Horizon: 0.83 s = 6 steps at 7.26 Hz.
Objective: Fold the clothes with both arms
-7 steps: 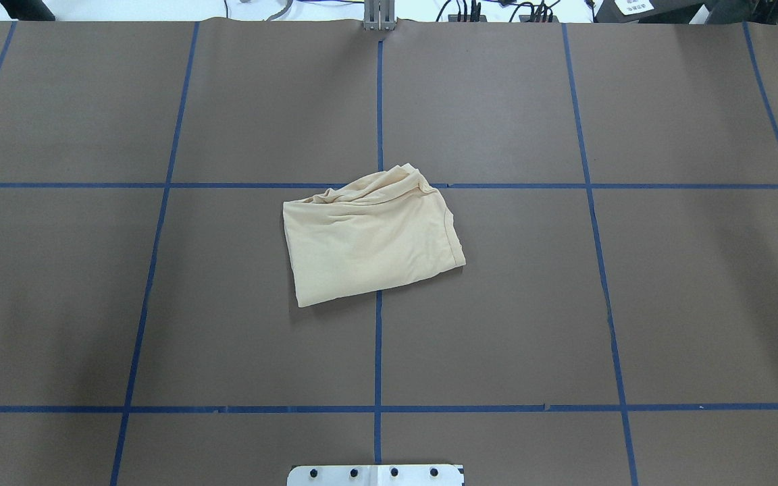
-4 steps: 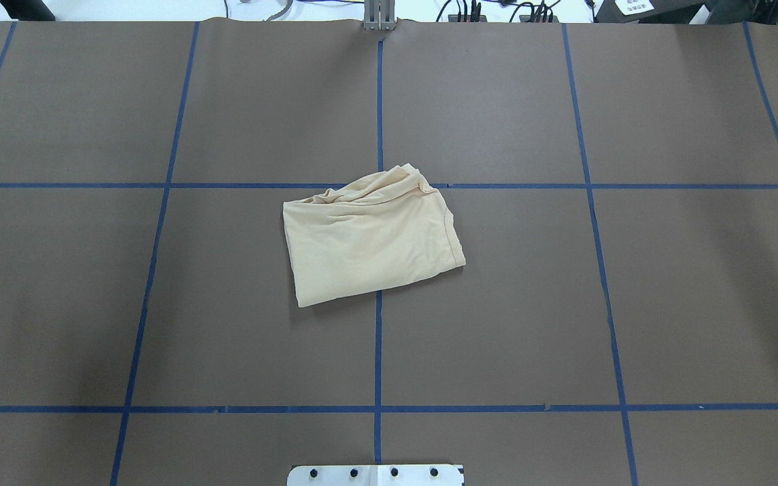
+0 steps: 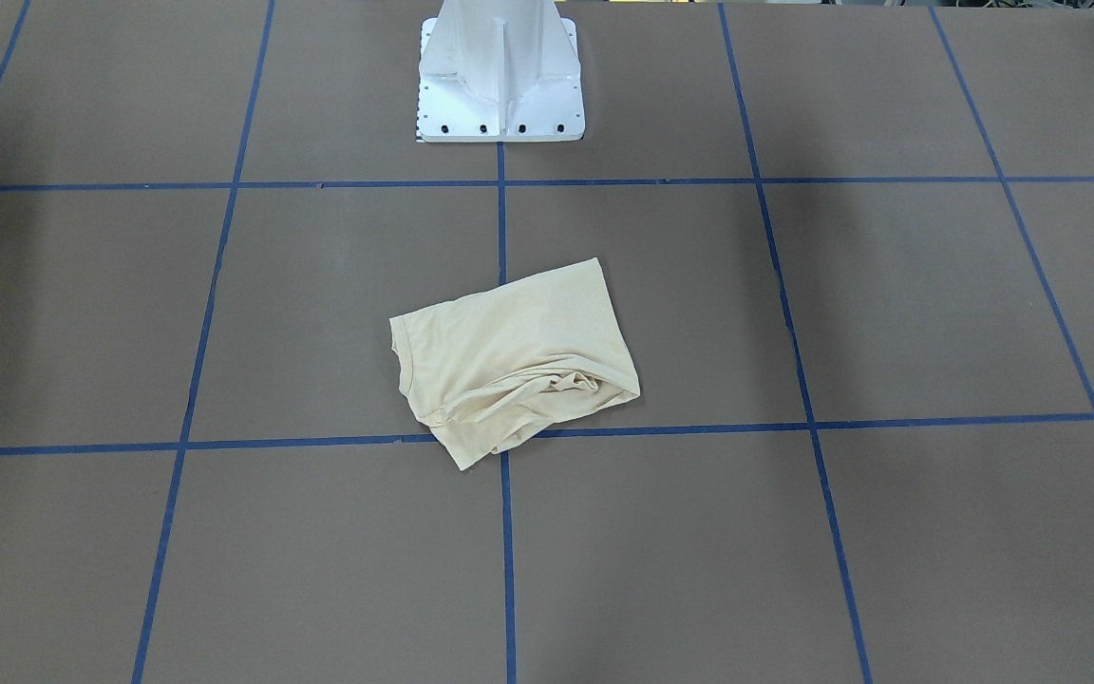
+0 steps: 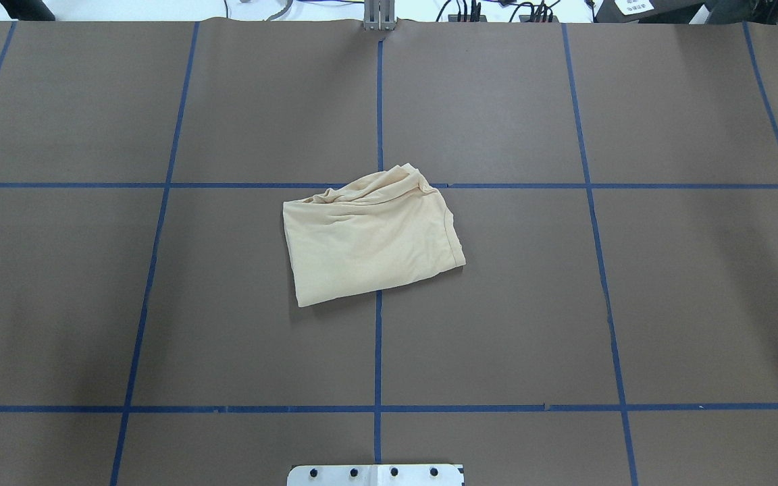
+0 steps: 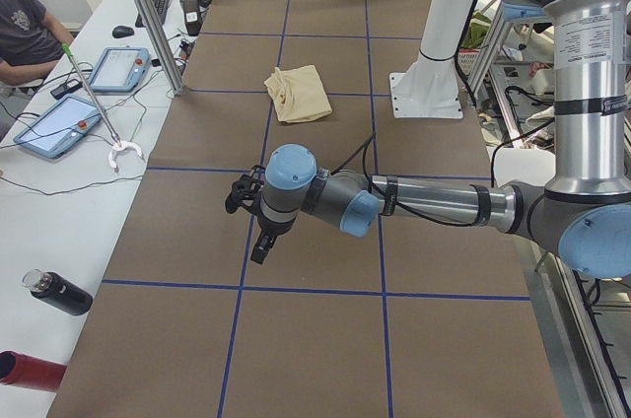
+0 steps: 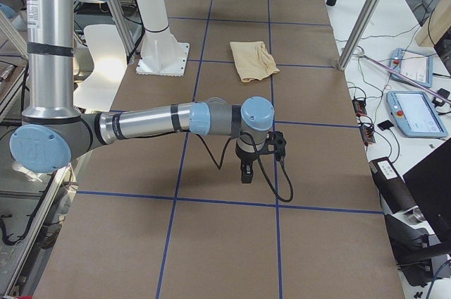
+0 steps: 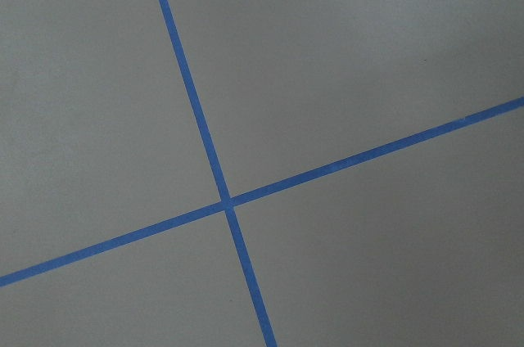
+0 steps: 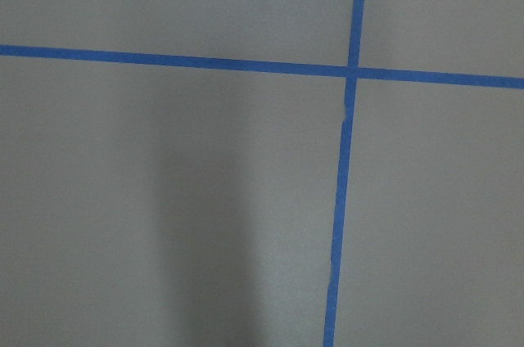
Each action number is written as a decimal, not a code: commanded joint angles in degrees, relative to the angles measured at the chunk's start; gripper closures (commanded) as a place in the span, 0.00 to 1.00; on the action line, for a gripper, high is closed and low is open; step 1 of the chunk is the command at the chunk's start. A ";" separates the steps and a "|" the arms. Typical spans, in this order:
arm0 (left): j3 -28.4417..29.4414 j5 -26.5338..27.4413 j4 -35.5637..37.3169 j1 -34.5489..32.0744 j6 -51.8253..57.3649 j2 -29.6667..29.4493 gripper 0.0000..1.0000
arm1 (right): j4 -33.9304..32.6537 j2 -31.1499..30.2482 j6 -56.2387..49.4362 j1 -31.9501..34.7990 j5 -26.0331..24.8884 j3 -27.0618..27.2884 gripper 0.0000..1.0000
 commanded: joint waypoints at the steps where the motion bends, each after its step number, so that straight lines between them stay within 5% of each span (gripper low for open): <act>1: 0.14 -0.65 0.09 0.15 0.00 -0.57 0.01 | 0.09 -0.49 -0.09 0.24 0.26 0.78 0.00; 6: -0.31 -3.37 0.53 -0.03 0.09 0.83 0.01 | 0.09 -0.32 -0.09 0.24 0.35 2.70 0.00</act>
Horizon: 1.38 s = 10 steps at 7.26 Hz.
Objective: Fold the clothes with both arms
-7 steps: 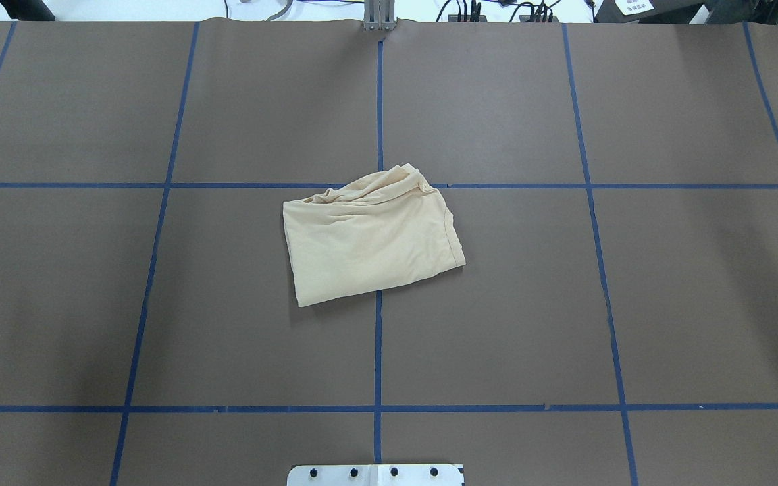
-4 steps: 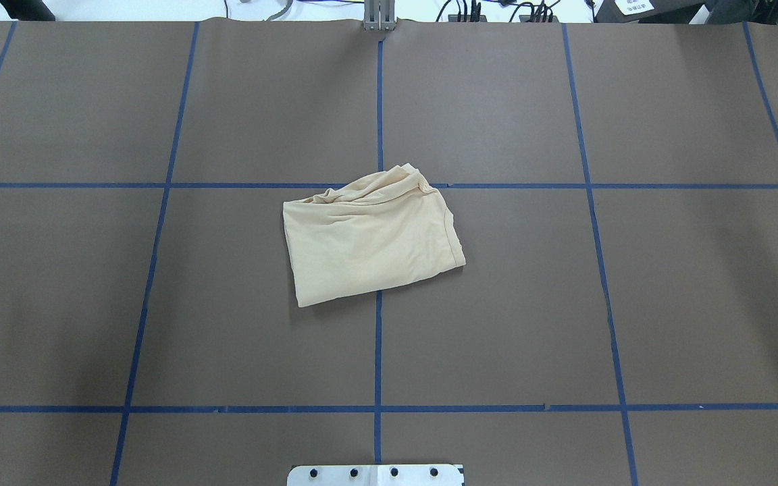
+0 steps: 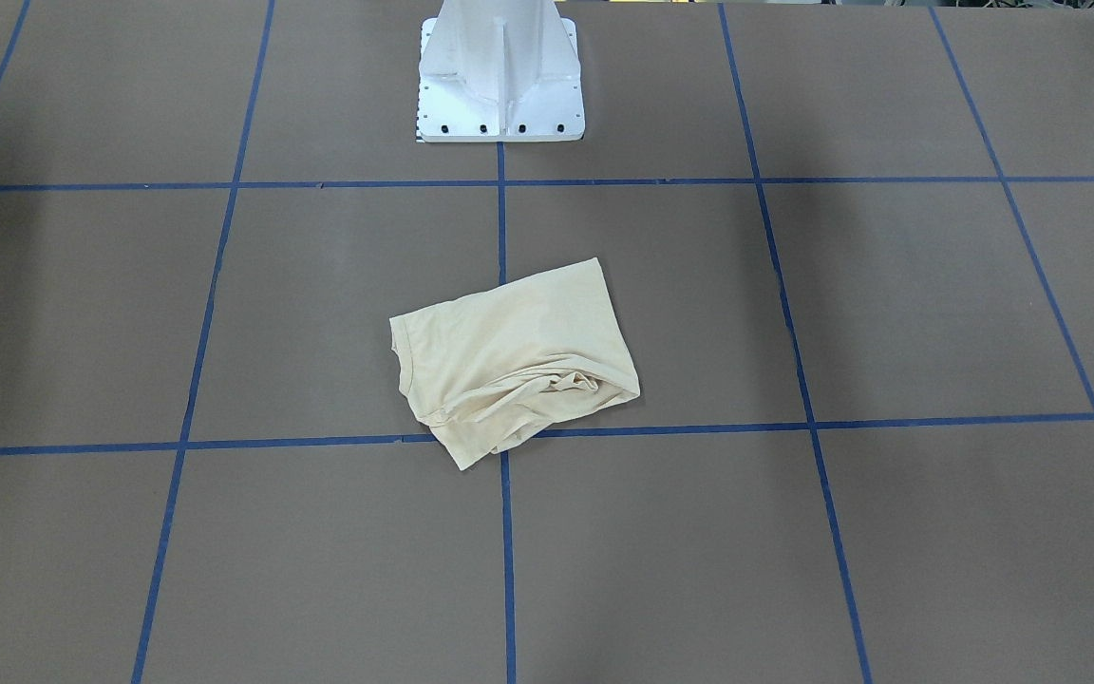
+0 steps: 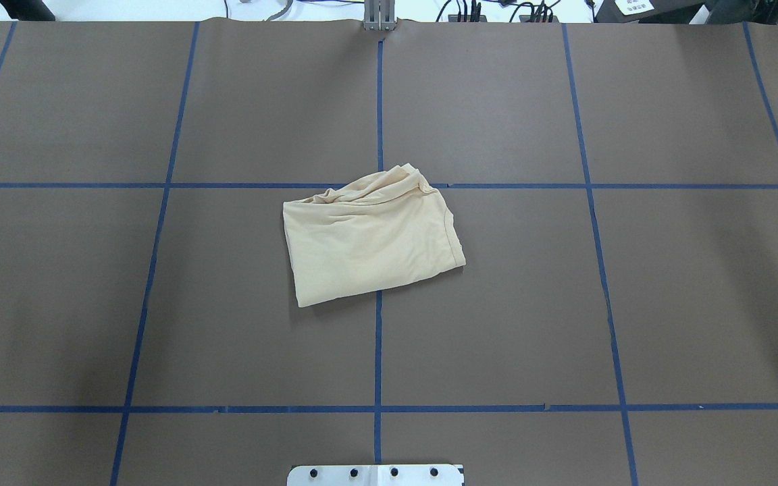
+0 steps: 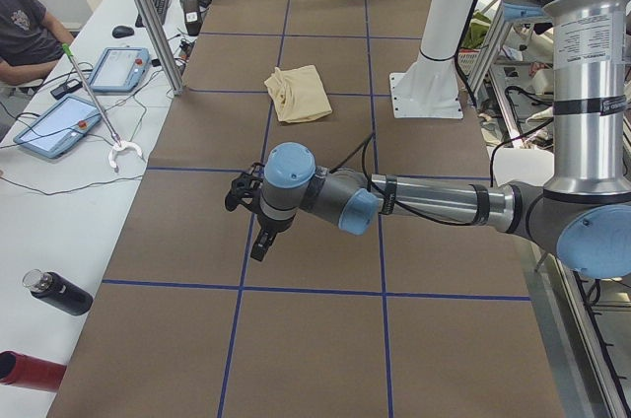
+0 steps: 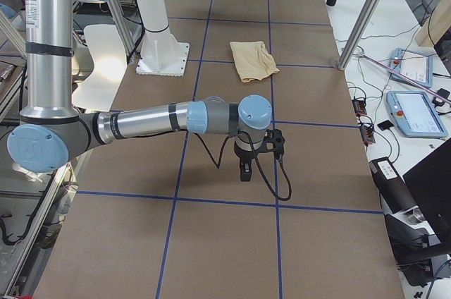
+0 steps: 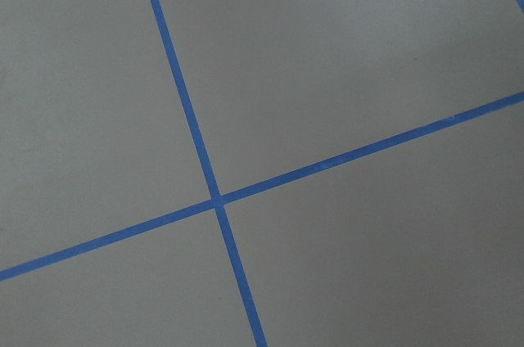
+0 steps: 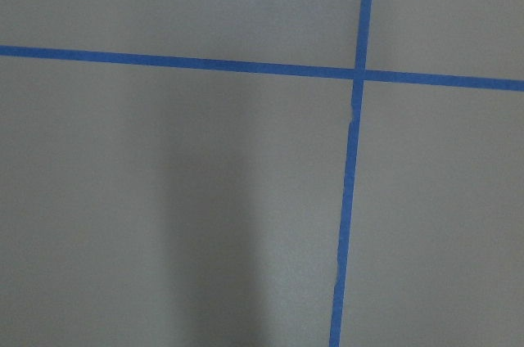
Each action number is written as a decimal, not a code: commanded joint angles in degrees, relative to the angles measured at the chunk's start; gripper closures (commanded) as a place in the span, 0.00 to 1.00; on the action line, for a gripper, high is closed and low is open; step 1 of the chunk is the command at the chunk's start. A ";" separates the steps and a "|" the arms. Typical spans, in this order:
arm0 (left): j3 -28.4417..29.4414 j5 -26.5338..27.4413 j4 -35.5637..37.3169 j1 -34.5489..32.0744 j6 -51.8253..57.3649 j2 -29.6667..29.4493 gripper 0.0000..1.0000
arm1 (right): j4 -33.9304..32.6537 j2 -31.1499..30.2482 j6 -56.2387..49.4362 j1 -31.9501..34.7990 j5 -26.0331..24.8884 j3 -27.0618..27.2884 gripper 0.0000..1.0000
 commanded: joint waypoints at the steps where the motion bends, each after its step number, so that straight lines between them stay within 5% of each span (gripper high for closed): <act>1: 0.11 -2.34 -0.56 0.10 -0.19 0.24 0.01 | -0.06 -0.31 -0.05 0.06 -0.11 1.94 0.00; 10: -2.70 -2.79 -0.39 -0.08 -0.20 2.25 0.01 | 1.43 0.65 -0.05 0.14 -1.33 1.07 0.00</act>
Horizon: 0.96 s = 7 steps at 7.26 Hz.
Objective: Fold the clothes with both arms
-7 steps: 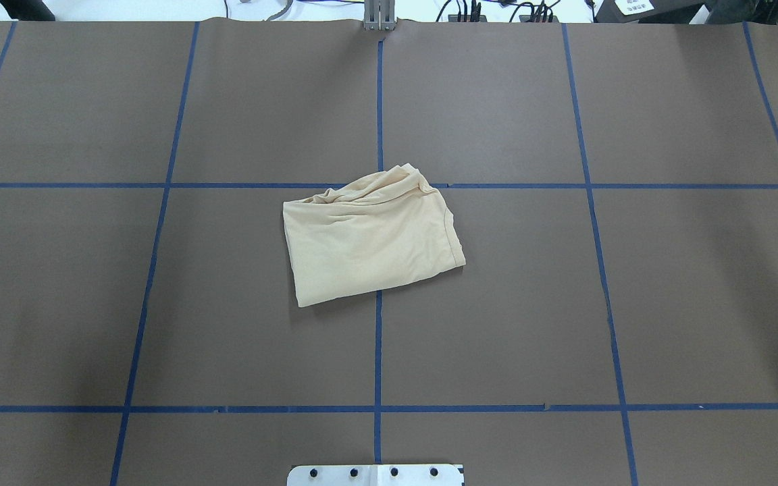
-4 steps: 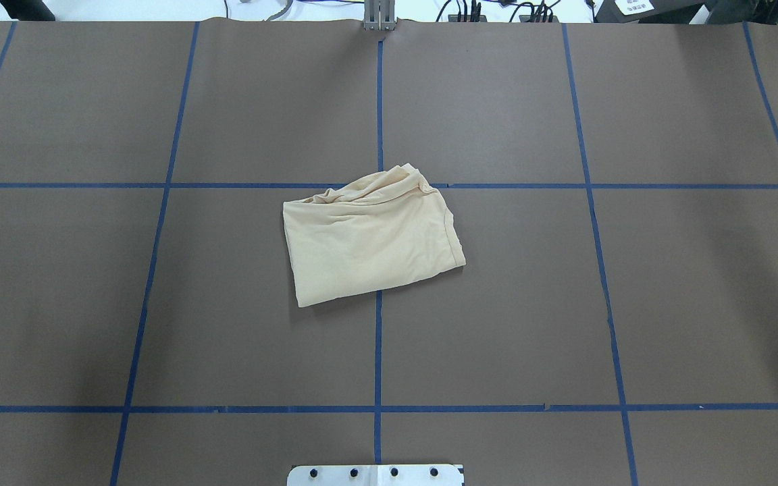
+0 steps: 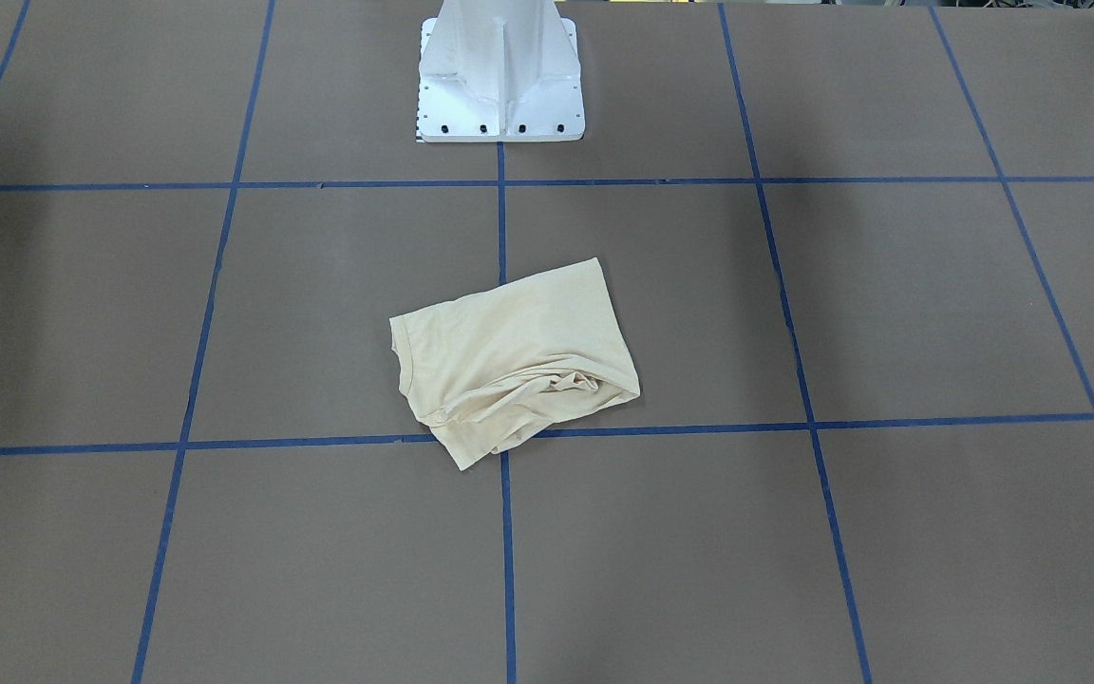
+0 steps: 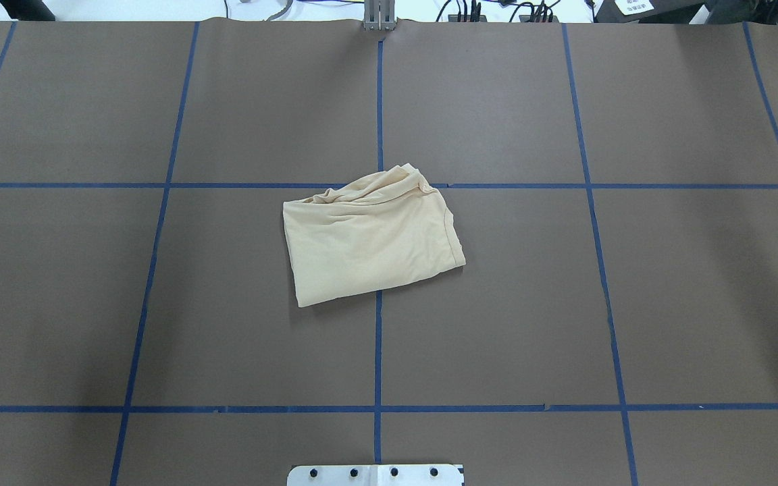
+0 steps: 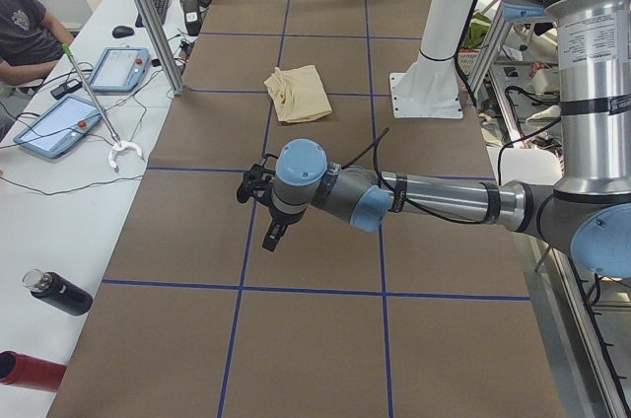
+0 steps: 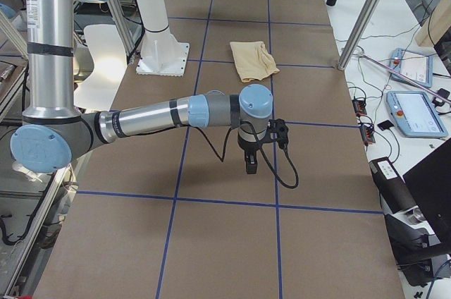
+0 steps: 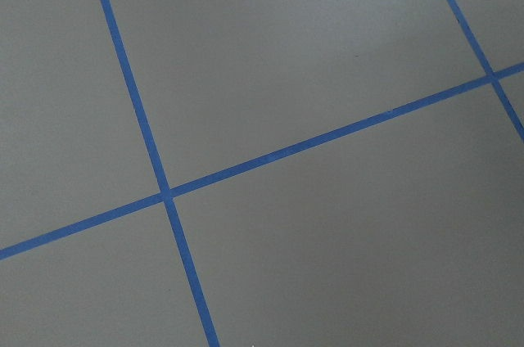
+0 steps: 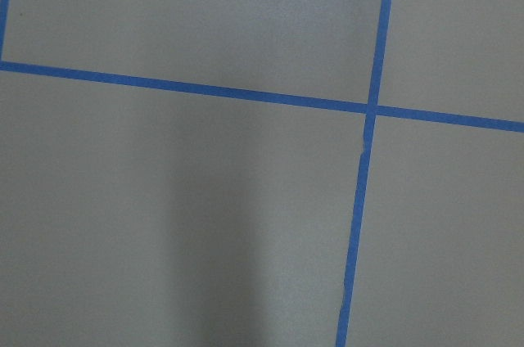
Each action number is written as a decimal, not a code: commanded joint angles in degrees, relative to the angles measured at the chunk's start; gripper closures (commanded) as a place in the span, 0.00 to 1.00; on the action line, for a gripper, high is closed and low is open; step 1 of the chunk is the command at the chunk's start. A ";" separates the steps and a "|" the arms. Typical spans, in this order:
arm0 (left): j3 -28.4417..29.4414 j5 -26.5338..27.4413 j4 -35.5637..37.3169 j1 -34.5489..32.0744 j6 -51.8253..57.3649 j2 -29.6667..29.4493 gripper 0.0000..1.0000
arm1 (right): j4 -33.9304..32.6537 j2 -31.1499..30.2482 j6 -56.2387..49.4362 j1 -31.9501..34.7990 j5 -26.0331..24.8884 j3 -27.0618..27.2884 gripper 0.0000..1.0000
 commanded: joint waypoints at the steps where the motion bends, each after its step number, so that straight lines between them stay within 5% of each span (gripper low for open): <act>1: 1.91 2.22 -0.23 0.13 -0.42 -0.55 0.01 | 0.07 -0.30 -0.08 0.05 -2.95 -0.30 0.00; 7: 4.66 2.77 -0.41 0.13 -0.68 -0.83 0.01 | 1.04 -0.82 0.01 -0.04 -4.38 -3.90 0.00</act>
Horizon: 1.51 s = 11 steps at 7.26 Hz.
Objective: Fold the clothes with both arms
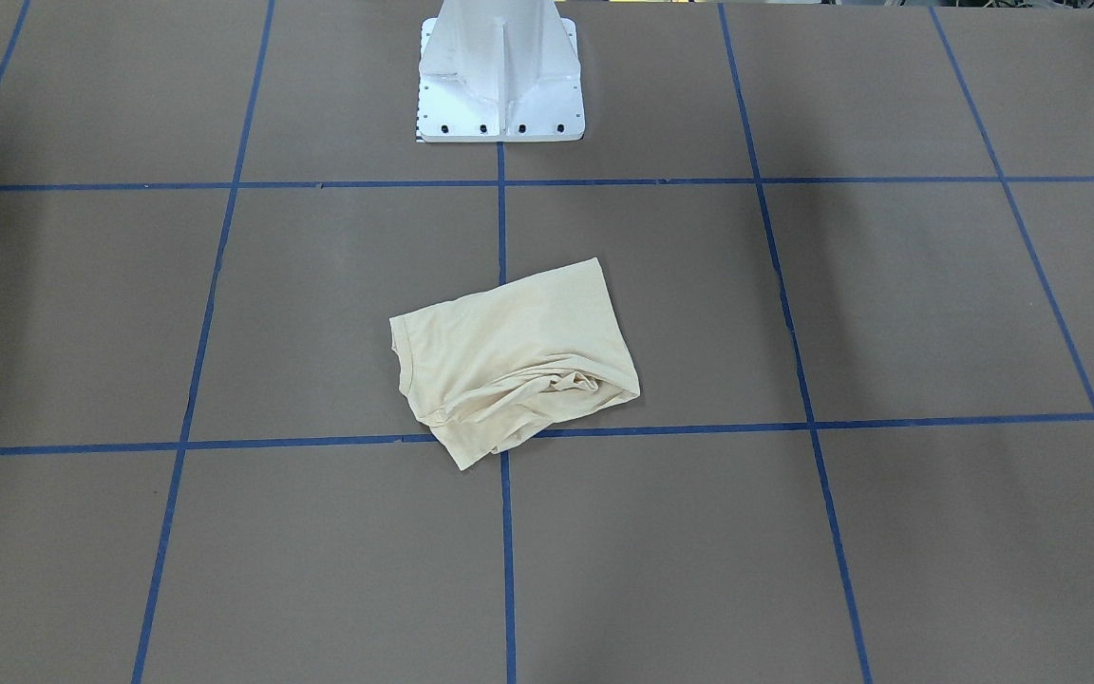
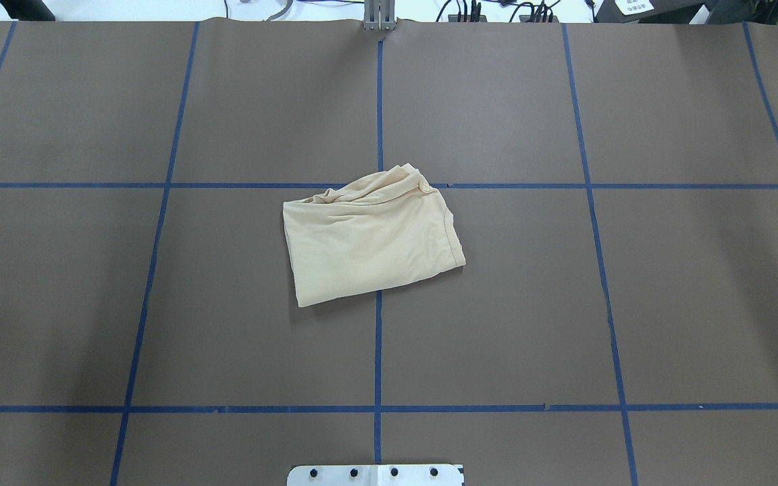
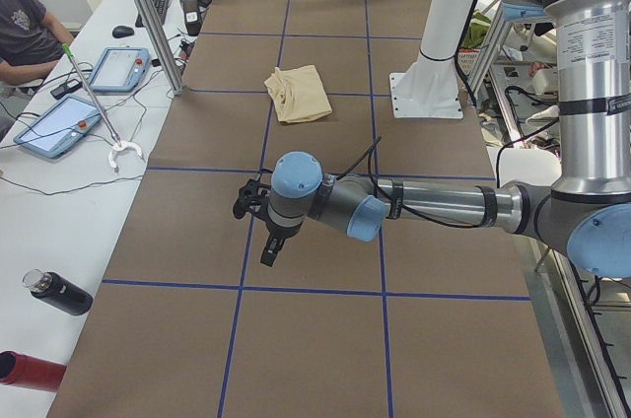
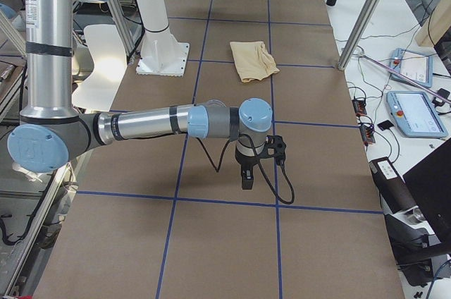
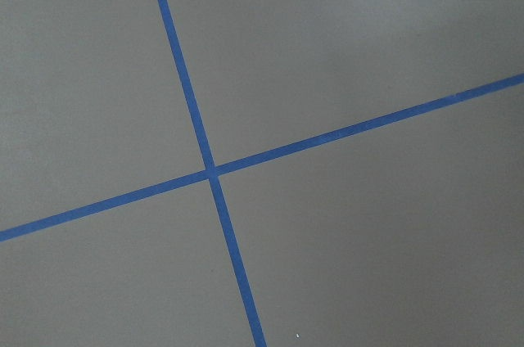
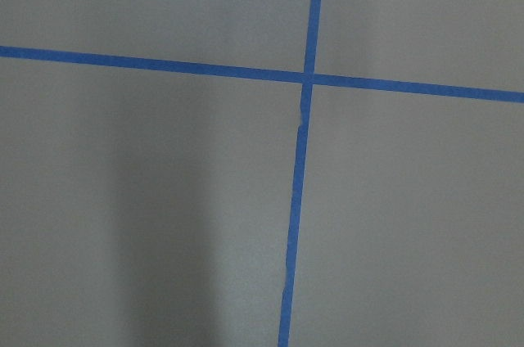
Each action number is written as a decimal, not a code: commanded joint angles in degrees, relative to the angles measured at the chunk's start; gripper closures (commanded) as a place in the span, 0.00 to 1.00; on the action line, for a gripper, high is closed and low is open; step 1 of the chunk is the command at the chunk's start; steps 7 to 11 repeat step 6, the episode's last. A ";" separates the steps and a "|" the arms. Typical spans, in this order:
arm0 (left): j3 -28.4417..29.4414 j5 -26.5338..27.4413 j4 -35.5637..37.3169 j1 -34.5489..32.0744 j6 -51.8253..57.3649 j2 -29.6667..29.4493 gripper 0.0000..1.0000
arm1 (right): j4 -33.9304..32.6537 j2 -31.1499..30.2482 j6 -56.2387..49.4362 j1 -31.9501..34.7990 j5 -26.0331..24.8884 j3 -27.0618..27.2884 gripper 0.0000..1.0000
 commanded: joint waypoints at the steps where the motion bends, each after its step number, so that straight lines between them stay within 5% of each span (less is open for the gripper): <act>1: 0.29 0.06 0.16 0.00 0.00 -0.02 0.01 | 0.15 -0.02 0.00 0.00 -0.11 -0.37 0.00; 11: -0.77 0.06 0.25 0.00 0.00 -0.02 0.01 | 0.15 0.15 0.09 0.00 -0.38 -0.46 0.00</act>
